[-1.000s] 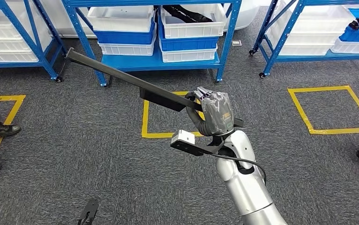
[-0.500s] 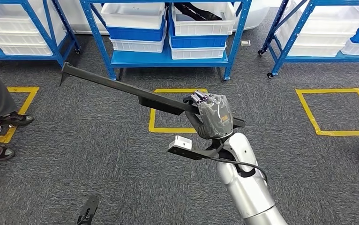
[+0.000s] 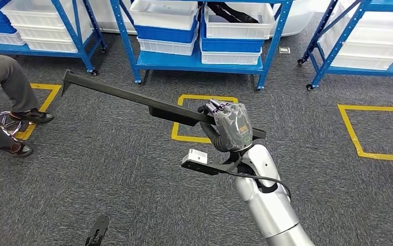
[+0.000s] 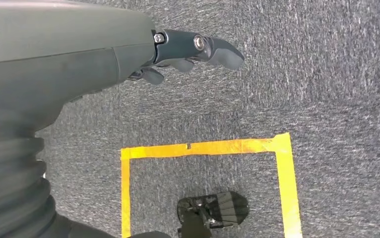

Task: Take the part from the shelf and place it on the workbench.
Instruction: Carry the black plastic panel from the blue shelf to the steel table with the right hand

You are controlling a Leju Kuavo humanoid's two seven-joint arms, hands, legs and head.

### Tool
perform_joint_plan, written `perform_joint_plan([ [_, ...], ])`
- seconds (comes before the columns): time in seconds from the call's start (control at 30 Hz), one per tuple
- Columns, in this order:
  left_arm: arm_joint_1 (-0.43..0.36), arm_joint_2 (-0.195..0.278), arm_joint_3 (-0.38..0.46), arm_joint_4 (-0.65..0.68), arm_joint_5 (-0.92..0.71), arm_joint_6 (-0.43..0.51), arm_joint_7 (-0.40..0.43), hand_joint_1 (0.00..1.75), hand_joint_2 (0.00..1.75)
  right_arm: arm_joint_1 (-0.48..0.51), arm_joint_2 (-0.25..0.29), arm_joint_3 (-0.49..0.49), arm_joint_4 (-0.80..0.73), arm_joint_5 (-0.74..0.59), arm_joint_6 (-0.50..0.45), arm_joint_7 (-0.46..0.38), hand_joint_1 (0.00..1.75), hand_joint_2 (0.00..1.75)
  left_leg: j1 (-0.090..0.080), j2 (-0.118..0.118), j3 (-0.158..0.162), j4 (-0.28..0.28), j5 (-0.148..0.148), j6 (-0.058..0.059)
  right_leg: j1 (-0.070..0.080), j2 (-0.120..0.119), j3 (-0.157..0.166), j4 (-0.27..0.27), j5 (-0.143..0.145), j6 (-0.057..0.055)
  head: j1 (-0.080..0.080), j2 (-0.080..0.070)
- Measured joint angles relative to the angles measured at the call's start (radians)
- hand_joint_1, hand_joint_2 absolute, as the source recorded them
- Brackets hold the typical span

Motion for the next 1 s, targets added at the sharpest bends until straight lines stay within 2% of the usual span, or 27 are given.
perform_joint_plan([
  [0.07, 0.000, 0.001, 0.000, 0.000, -0.002, 0.000, 0.001, 0.00, 1.75, -0.001, 0.000, 0.002, -0.001, 0.000, -0.002, 0.000, 1.75, 1.75, -0.003, -0.015, -0.005, -0.008, 0.010, 0.012, 0.004, -0.015, -0.002, -0.002, 0.004, 0.009, 0.000, 0.000],
  [0.13, 0.000, 0.001, 0.001, 0.000, -0.005, 0.000, 0.002, 0.00, 1.75, -0.002, 0.000, 0.004, -0.003, 0.001, -0.002, 0.000, 1.75, 1.75, 0.002, -0.031, -0.008, -0.020, 0.026, 0.024, 0.003, 0.002, -0.015, 0.017, -0.012, 0.016, 0.001, 0.000],
  [0.17, -0.001, 0.001, 0.001, 0.000, -0.006, 0.000, 0.002, 0.00, 1.75, -0.002, 0.000, 0.004, -0.004, 0.001, -0.002, 0.000, 1.75, 1.75, 0.006, -0.039, -0.010, -0.026, 0.034, 0.028, 0.001, 0.021, -0.032, 0.052, -0.034, 0.016, 0.003, 0.000],
  [0.23, -0.004, 0.000, 0.001, 0.000, -0.010, 0.000, 0.003, 0.00, 1.75, -0.002, -0.004, 0.005, -0.004, 0.002, -0.002, 0.002, 1.75, 1.75, 0.009, -0.057, -0.021, -0.027, 0.043, 0.033, -0.007, 0.055, -0.089, 0.183, -0.096, 0.013, 0.006, 0.000],
  [0.27, -0.004, 0.000, 0.002, 0.000, -0.010, 0.000, 0.004, 0.00, 1.75, -0.001, -0.006, 0.006, -0.004, 0.004, -0.002, 0.002, 1.75, 1.75, 0.009, -0.067, -0.026, -0.027, 0.047, 0.031, -0.010, 0.061, -0.114, 0.245, -0.119, 0.015, 0.007, 0.000],
  [0.3, -0.003, -0.001, 0.002, 0.000, -0.011, 0.000, 0.006, 0.00, 1.75, 0.001, -0.007, 0.006, -0.004, 0.005, -0.002, 0.003, 1.75, 1.75, 0.010, -0.078, -0.030, -0.027, 0.050, 0.029, -0.014, 0.063, -0.126, 0.277, -0.127, 0.021, 0.007, 0.000],
  [0.33, -0.003, -0.001, 0.002, 0.000, -0.011, -0.001, 0.007, 0.00, 1.75, 0.001, -0.008, 0.007, -0.004, 0.007, -0.002, 0.004, 1.75, 1.75, 0.011, -0.089, -0.033, -0.026, 0.053, 0.026, -0.018, 0.064, -0.115, 0.264, -0.117, 0.031, 0.008, 0.000],
  [0.37, -0.002, -0.001, 0.002, 0.000, -0.011, -0.001, 0.007, 0.00, 1.75, 0.001, -0.009, 0.007, -0.005, 0.008, -0.002, 0.004, 1.75, 1.75, 0.013, -0.100, -0.035, -0.026, 0.056, 0.022, -0.023, 0.067, -0.083, 0.210, -0.093, 0.042, 0.008, 0.000],
  [0.4, -0.002, -0.001, 0.002, 0.000, -0.012, -0.001, 0.008, 0.00, 1.75, 0.001, -0.009, 0.007, -0.005, 0.009, -0.002, 0.005, 1.75, 1.75, 0.015, -0.111, -0.037, -0.025, 0.058, 0.017, -0.030, 0.081, -0.042, 0.133, -0.068, 0.053, 0.008, 0.000],
  [0.43, -0.003, -0.001, 0.002, 0.000, -0.012, -0.001, 0.008, 0.00, 1.75, 0.001, -0.010, 0.007, -0.005, 0.011, -0.002, 0.006, 1.75, 1.75, 0.015, -0.122, -0.039, -0.023, 0.060, 0.011, -0.034, 0.095, -0.006, 0.065, -0.047, 0.059, 0.009, 0.000],
  [0.47, -0.003, -0.001, 0.002, 0.000, -0.014, -0.001, 0.008, 0.00, 1.75, 0.001, -0.010, 0.007, -0.005, 0.013, -0.002, 0.006, 1.75, 1.75, 0.015, -0.130, -0.043, -0.021, 0.063, 0.004, -0.036, 0.107, 0.018, 0.019, -0.033, 0.059, 0.009, 0.000],
  [0.5, -0.003, -0.001, 0.002, 0.000, -0.015, -0.001, 0.009, 0.00, 1.75, 0.002, -0.011, 0.007, -0.006, 0.015, -0.002, 0.008, 1.75, 1.75, 0.014, -0.137, -0.048, -0.021, 0.066, -0.003, -0.036, 0.115, 0.027, -0.001, -0.029, 0.055, 0.009, 0.000],
  [0.57, 0.000, 0.000, 0.002, 0.000, -0.018, -0.001, 0.010, 0.00, 1.75, 0.004, -0.010, 0.007, -0.008, 0.017, -0.002, 0.009, 1.75, 1.75, 0.016, -0.149, -0.057, -0.022, 0.074, -0.015, -0.033, 0.105, 0.023, 0.001, -0.023, 0.043, 0.008, 0.000],
  [0.63, 0.003, 0.001, 0.002, 0.000, -0.020, -0.003, 0.012, 0.00, 1.75, 0.006, -0.006, 0.006, -0.015, 0.018, -0.002, 0.013, 1.75, 1.75, 0.018, -0.131, -0.069, -0.003, 0.061, -0.022, -0.034, 0.091, 0.021, 0.002, -0.017, 0.029, 0.006, 0.000],
  [0.67, 0.002, 0.002, 0.002, 0.000, -0.020, -0.004, 0.013, 0.00, 1.75, 0.006, -0.005, 0.006, -0.021, 0.019, -0.003, 0.015, 1.75, 1.75, 0.017, -0.112, -0.084, 0.030, 0.038, -0.025, -0.035, 0.084, 0.020, 0.001, -0.014, 0.021, 0.003, 0.000],
  [0.7, 0.002, 0.002, 0.002, 0.000, -0.020, -0.005, 0.014, 0.00, 1.75, 0.007, -0.004, 0.006, -0.025, 0.020, -0.003, 0.016, 1.75, 1.75, 0.017, -0.090, -0.108, 0.086, 0.005, -0.026, -0.032, 0.076, 0.019, 0.001, -0.013, 0.014, 0.001, 0.000],
  [0.77, 0.001, 0.002, 0.002, 0.000, -0.022, -0.006, 0.027, 0.00, 1.75, 0.012, -0.004, 0.006, -0.032, 0.024, -0.002, 0.017, 1.75, 1.75, 0.016, -0.070, -0.166, 0.222, -0.059, -0.028, -0.023, 0.058, 0.014, 0.001, -0.011, 0.005, -0.001, 0.000],
  [0.8, 0.002, 0.002, 0.002, 0.000, -0.025, -0.003, 0.039, 0.00, 1.75, 0.015, -0.004, 0.006, -0.034, 0.027, -0.001, 0.017, 1.75, 1.75, 0.016, -0.067, -0.183, 0.264, -0.072, -0.027, -0.018, 0.048, 0.012, 0.001, -0.011, 0.002, -0.002, 0.000],
  [0.83, 0.004, 0.002, 0.002, 0.000, -0.028, 0.002, 0.054, 0.00, 1.75, 0.017, -0.004, 0.006, -0.036, 0.031, 0.002, 0.017, 1.75, 1.75, 0.015, -0.066, -0.181, 0.269, -0.068, -0.023, -0.014, 0.039, 0.010, 0.001, -0.010, 0.001, -0.002, 0.000],
  [0.87, 0.007, 0.003, 0.003, 0.000, -0.031, 0.008, 0.066, 0.00, 1.75, 0.018, -0.003, 0.006, -0.038, 0.033, 0.005, 0.017, 1.75, 1.75, 0.013, -0.063, -0.158, 0.233, -0.047, -0.017, -0.011, 0.031, 0.009, 0.001, -0.009, 0.000, -0.002, 0.000],
  [0.93, 0.009, 0.005, 0.005, 0.000, -0.035, 0.017, 0.076, 0.00, 1.75, 0.018, -0.002, 0.006, -0.043, 0.038, 0.009, 0.018, 1.75, 1.75, 0.000, -0.032, -0.077, 0.097, 0.004, 0.006, -0.003, 0.015, 0.010, 0.001, -0.009, -0.001, -0.002, 0.000],
  [0.97, 0.009, 0.006, 0.006, 0.000, -0.037, 0.018, 0.076, 0.00, 1.75, 0.017, -0.002, 0.006, -0.046, 0.040, 0.009, 0.018, 1.75, 1.75, -0.008, -0.015, -0.047, 0.041, 0.019, 0.016, 0.001, 0.006, 0.009, 0.001, -0.009, 0.000, -0.001, 0.000],
  [1.0, 0.008, 0.007, 0.006, 0.000, -0.039, 0.018, 0.076, 0.00, 1.75, 0.017, -0.001, 0.006, -0.048, 0.041, 0.010, 0.018, 1.75, 1.75, -0.015, -0.003, -0.030, 0.008, 0.026, 0.024, 0.003, -0.003, 0.008, 0.001, -0.009, 0.000, -0.001, 0.000],
])
